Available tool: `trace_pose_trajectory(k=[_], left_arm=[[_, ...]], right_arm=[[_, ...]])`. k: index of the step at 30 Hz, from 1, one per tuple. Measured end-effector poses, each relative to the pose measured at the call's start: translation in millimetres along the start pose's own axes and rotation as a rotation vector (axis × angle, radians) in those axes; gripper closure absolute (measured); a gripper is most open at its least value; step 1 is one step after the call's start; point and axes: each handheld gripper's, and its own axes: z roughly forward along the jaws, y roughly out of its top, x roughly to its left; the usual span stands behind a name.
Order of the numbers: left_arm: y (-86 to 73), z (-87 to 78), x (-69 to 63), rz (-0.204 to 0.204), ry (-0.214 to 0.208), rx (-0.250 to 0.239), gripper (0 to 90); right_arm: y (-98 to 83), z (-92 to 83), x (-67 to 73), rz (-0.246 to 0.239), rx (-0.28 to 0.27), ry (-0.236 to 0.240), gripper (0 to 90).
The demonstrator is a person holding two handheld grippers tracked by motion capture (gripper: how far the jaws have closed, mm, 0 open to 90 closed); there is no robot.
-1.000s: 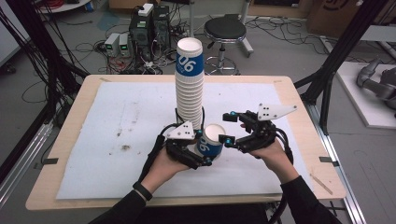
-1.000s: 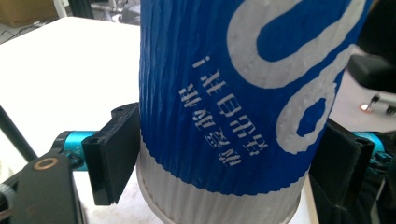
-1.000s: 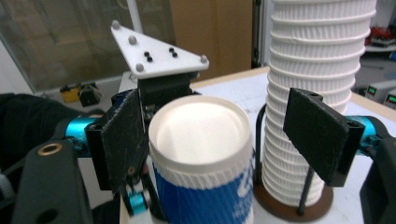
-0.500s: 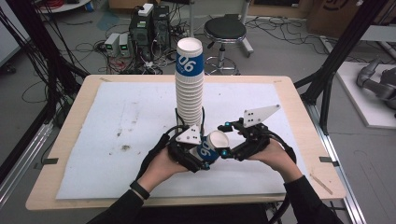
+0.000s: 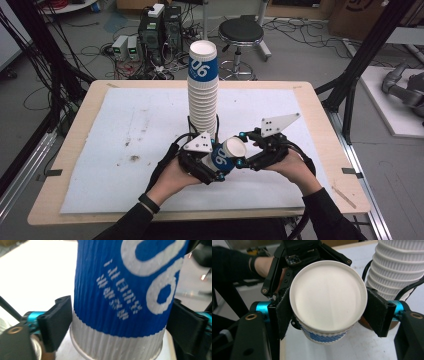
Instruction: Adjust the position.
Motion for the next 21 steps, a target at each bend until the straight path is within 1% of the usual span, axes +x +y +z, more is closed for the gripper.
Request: trace_pose_trajectory(k=[1, 2, 3, 6, 8, 10, 12, 13, 15, 16, 21], left_arm=[[-0.7, -1.6, 0.7, -0.020, -0.010, -0.037, 9.0], [-1.1, -3.2, 1.3, -0.026, -0.018, -0.060, 8.1], [-1.6, -4.6, 1.3, -0.036, -0.020, -0.085, 7.9], [-3.0, -6.8, 1.4, -0.066, -0.019, -0.136, 8.0], [-5.3, -7.3, 2.6, -0.079, -0.030, -0.167, 8.0], [-6.4, -7.4, 3.2, -0.083, -0.030, -0.183, 7.9], [-6.4, -8.2, 3.8, -0.082, -0.040, -0.200, 8.0], [-6.2, -8.8, 3.5, -0.083, -0.042, -0.205, 8.6], [-6.2, -9.9, 3.7, -0.076, -0.053, -0.206, 15.3], [-6.3, -10.8, 4.3, -0.071, -0.052, -0.204, 15.3], [-5.9, -13.6, 5.8, -0.070, -0.056, -0.196, 17.3]], right_arm=[[-0.2, -0.9, -0.6, 0.006, -0.014, 0.008, 29.8], [-0.2, -2.7, -1.0, 0.023, -0.034, 0.019, 29.8], [0.1, -3.7, -1.9, 0.025, -0.051, 0.023, 29.8], [0.8, -8.0, -2.8, 0.038, -0.093, 0.032, 29.9], [1.0, -10.8, -3.4, 0.049, -0.120, 0.039, 29.8], [0.8, -13.0, -4.0, 0.063, -0.148, 0.052, 29.8], [-0.1, -13.4, -4.6, 0.073, -0.168, 0.059, 29.8], [-0.6, -13.3, -4.8, 0.079, -0.171, 0.064, 29.8], [-1.3, -12.7, -5.0, 0.081, -0.171, 0.067, 29.9], [-1.6, -12.5, -5.4, 0.081, -0.178, 0.068, 29.8], [-2.8, -12.2, -7.1, 0.081, -0.172, 0.067, 30.0]])
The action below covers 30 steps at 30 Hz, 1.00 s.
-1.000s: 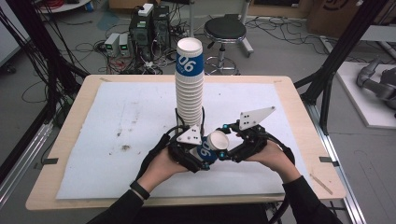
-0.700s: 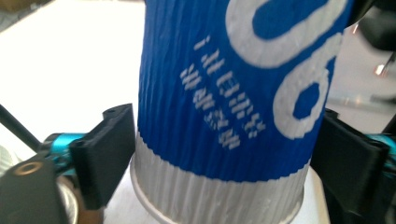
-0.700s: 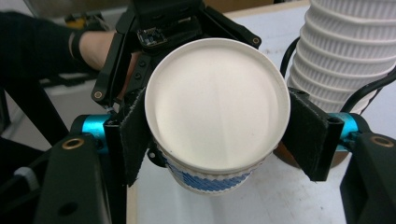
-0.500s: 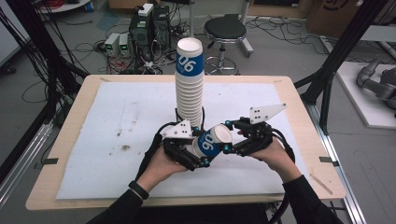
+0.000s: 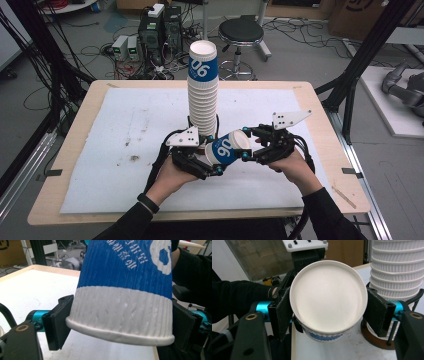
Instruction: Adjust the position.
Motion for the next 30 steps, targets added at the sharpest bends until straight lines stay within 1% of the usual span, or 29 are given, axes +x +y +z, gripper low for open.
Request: trace_pose_trajectory(k=[1, 3, 7, 8, 10, 11, 12, 14, 16, 17, 19, 21, 23, 25, 27, 29, 30], left_arm=[[0.5, -0.5, 0.2, 0.003, 0.000, 0.006, 17.6], [1.3, -1.2, 0.1, 0.012, 0.002, 0.015, 18.1], [3.2, -1.4, -0.5, 0.026, 0.010, 0.041, 18.7], [4.0, -2.0, -0.2, 0.033, 0.011, 0.052, 18.7], [5.8, -3.4, 0.2, 0.039, 0.014, 0.064, 18.9], [6.8, -3.9, 0.1, 0.039, 0.017, 0.073, 19.0], [7.5, -4.6, 0.2, 0.038, 0.019, 0.083, 19.0], [9.2, -6.0, 0.9, 0.049, 0.028, 0.107, 19.1], [10.4, -7.4, 1.4, 0.059, 0.035, 0.132, 19.3], [10.7, -7.5, 1.3, 0.060, 0.041, 0.141, 19.4], [11.3, -7.1, 1.2, 0.071, 0.048, 0.176, 19.5], [11.7, -5.9, 0.6, 0.087, 0.058, 0.209, 19.5], [12.1, -4.0, -0.5, 0.103, 0.062, 0.239, 19.8], [12.4, -1.6, -2.1, 0.120, 0.065, 0.270, 19.8], [12.9, -0.1, -3.5, 0.135, 0.067, 0.287, 19.9], [13.3, 0.8, -4.5, 0.139, 0.064, 0.292, 19.9], [13.2, 0.8, -4.6, 0.140, 0.065, 0.295, 19.8]], right_arm=[[-0.2, -0.2, 0.2, 0.008, 0.007, 0.001, 30.0], [-0.4, 0.1, -0.4, -0.004, 0.010, -0.001, 29.9], [-1.2, -0.2, -0.6, -0.007, 0.024, -0.002, 29.5], [-1.1, -0.9, -0.3, -0.008, 0.033, -0.006, 28.7], [-0.5, -2.0, -0.4, -0.014, 0.035, -0.019, 24.0], [0.3, -3.1, 0.0, -0.006, 0.046, -0.018, 21.6], [1.4, -4.1, 0.3, -0.013, 0.056, -0.030, 21.4], [3.7, -6.5, 2.2, -0.040, 0.074, -0.056, 21.0], [6.0, -8.1, 4.3, -0.061, 0.078, -0.068, 21.0], [7.0, -8.6, 5.7, -0.064, 0.085, -0.074, 21.0], [8.8, -7.6, 7.7, -0.094, 0.110, -0.098, 21.0], [9.7, -5.3, 10.1, -0.113, 0.141, -0.119, 21.0], [9.6, -2.1, 11.6, -0.117, 0.157, -0.122, 21.0], [8.3, 2.0, 12.0, -0.125, 0.186, -0.128, 21.0], [6.1, 6.5, 11.2, -0.139, 0.227, -0.131, 22.0], [3.3, 10.8, 10.8, -0.150, 0.259, -0.128, 25.9], [2.1, 12.2, 10.2, -0.148, 0.266, -0.114, 27.4]])
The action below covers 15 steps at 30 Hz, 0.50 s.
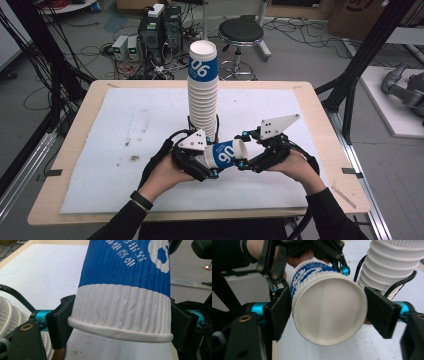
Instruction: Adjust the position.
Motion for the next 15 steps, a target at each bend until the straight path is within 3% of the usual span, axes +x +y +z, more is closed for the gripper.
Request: trace_pose_trajectory(k=[2, 5, 12, 15], left_arm=[[-0.5, -0.5, 0.4, -0.002, -0.006, -0.009, 19.3], [-1.3, -2.3, 1.6, -0.018, -0.025, -0.061, 16.4], [-10.0, -10.4, 9.2, -0.118, -0.097, -0.269, 11.8], [-11.9, -12.0, 11.6, -0.142, -0.115, -0.314, 11.1]], right_arm=[[-1.0, 0.7, -0.8, -0.006, -0.001, 0.007, 28.5], [-1.9, -3.0, -4.1, 0.015, -0.037, 0.044, 29.5], [-5.5, -12.0, -8.6, 0.053, -0.145, 0.080, 29.8], [-6.5, -13.3, -10.0, 0.066, -0.174, 0.094, 29.8]])
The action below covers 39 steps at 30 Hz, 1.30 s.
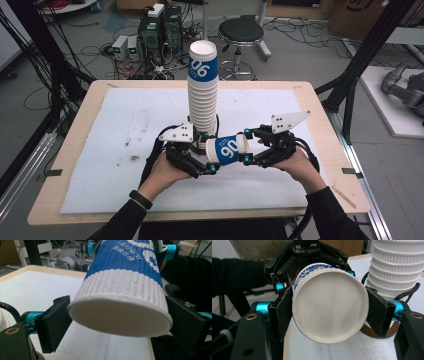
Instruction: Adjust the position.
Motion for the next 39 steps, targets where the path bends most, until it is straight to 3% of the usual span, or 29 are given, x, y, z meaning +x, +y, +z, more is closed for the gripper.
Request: trace_pose_trajectory(k=[8, 15, 23, 27, 33, 36, 39], left_arm=[[1.8, -3.4, -0.1, 0.009, -0.012, -0.002, 17.2], [6.7, -4.8, -2.4, 0.038, 0.002, 0.046, 18.9], [11.1, -3.3, -4.8, 0.069, 0.016, 0.131, 19.5], [12.9, -1.1, -6.1, 0.096, 0.031, 0.208, 19.7], [12.8, 3.1, -7.6, 0.115, 0.044, 0.288, 19.9], [13.1, 5.0, -8.6, 0.119, 0.042, 0.313, 20.0], [13.3, 5.0, -9.2, 0.114, 0.039, 0.306, 20.0]], right_arm=[[-1.3, 1.4, -0.6, 0.008, -0.011, 0.014, 29.8], [-2.7, 3.0, -0.5, 0.011, 0.019, 0.015, 29.1], [0.2, 0.8, 1.6, -0.015, 0.065, -0.031, 21.6], [4.9, 2.5, 7.8, -0.092, 0.136, -0.062, 21.6], [4.7, 17.0, 15.3, -0.161, 0.272, -0.083, 21.7], [2.2, 23.1, 16.1, -0.169, 0.320, -0.088, 22.1], [-0.2, 28.9, 15.9, -0.181, 0.364, -0.094, 23.2]])
